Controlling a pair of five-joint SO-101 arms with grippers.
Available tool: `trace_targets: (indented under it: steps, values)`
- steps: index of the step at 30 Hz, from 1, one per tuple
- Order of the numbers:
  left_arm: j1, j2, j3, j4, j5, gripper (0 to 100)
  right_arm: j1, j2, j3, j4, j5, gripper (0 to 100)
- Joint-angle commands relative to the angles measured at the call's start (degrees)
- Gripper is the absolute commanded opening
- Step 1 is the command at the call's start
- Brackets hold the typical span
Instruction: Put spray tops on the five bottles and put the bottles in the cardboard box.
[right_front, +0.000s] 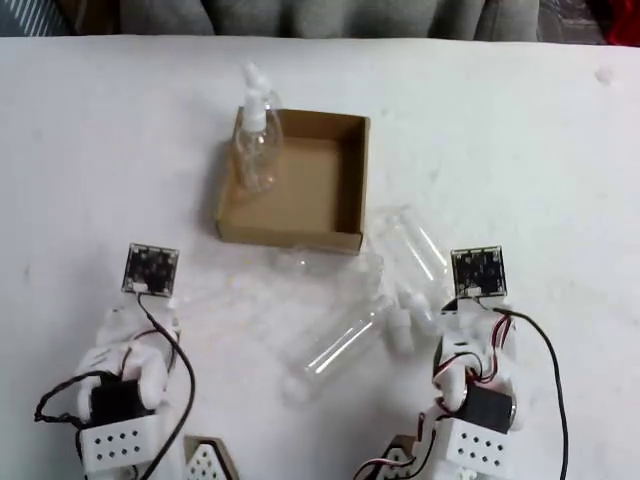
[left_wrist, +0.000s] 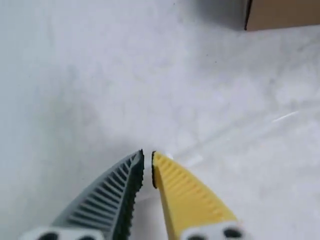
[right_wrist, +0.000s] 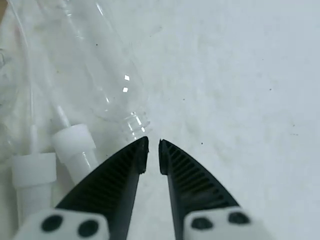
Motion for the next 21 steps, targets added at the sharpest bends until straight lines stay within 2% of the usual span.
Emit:
trace_targets:
  steps: [1, 21]
  values:
    - [-0.66, -1.54, -0.18, 1.23, -0.53, 3, 0.4, 0.66, 0.62, 0.66, 0.88, 1.6]
    - [-0.75, -1.54, -0.18, 1.23, -0.62, 3, 0.57, 0.22, 0.62, 1.36, 0.97, 1.6]
